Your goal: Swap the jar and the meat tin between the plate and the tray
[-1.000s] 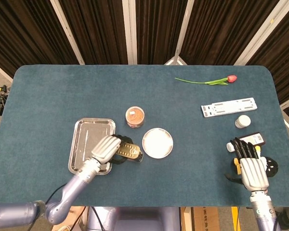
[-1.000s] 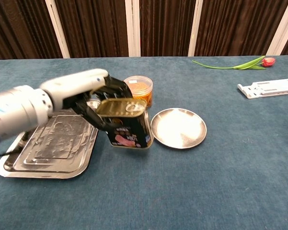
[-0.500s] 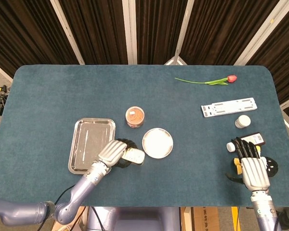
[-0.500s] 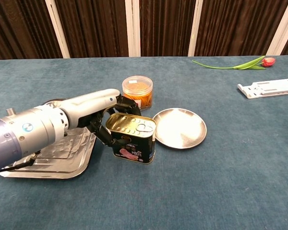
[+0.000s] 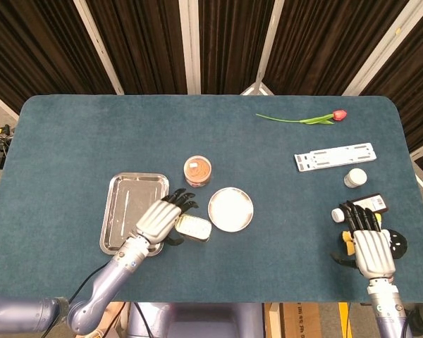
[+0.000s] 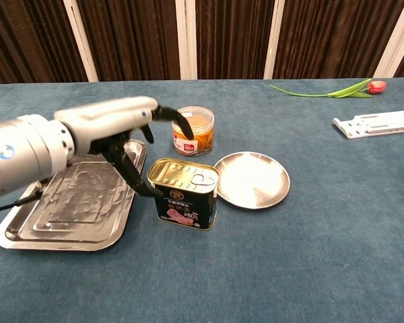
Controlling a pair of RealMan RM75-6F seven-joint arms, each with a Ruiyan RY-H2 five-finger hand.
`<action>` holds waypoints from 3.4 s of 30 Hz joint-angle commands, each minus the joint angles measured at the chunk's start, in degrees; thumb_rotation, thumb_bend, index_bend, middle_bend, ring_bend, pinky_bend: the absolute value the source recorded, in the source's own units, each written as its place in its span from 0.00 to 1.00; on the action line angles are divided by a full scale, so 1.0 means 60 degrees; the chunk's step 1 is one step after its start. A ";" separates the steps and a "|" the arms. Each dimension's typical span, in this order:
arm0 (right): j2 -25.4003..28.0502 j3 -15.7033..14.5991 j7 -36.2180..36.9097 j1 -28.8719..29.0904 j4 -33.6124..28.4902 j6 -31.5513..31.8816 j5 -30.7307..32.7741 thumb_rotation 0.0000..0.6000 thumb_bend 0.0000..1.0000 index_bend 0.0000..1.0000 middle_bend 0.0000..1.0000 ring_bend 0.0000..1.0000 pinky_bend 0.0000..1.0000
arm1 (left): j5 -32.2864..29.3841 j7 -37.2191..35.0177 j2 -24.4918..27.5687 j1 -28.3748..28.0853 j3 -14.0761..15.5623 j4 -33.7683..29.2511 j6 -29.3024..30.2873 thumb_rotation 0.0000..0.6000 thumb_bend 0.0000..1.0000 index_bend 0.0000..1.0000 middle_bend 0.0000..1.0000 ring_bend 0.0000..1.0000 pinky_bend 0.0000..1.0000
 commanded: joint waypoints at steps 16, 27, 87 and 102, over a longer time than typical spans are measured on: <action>-0.0276 0.0128 -0.0268 0.0054 0.0327 -0.0287 0.0343 1.00 0.02 0.00 0.00 0.00 0.00 | 0.0036 -0.3817 -0.0309 -0.0049 -0.2180 0.2635 0.0267 1.00 0.01 0.15 0.00 0.00 0.01; -0.0307 0.0265 -0.0681 0.0122 0.0609 -0.0491 0.0743 1.00 0.02 0.00 0.00 0.00 0.00 | -0.0794 -0.5154 -0.1112 -0.0776 -0.2121 0.4869 -0.1793 1.00 0.00 0.12 0.00 0.00 0.00; -0.0294 0.0304 -0.0641 0.0117 0.0797 -0.0602 0.0791 1.00 0.02 0.00 0.00 0.00 0.00 | 0.1990 -1.1056 -0.3758 -0.2405 -0.1840 1.1361 -0.2238 1.00 0.45 0.30 0.32 0.10 0.12; -0.0527 0.0233 -0.1095 0.0124 0.0704 -0.0496 0.0697 1.00 0.02 0.00 0.00 0.00 0.00 | 0.3230 -1.0920 0.0920 0.1000 0.0493 0.6084 -0.0098 1.00 0.44 0.30 0.31 0.10 0.12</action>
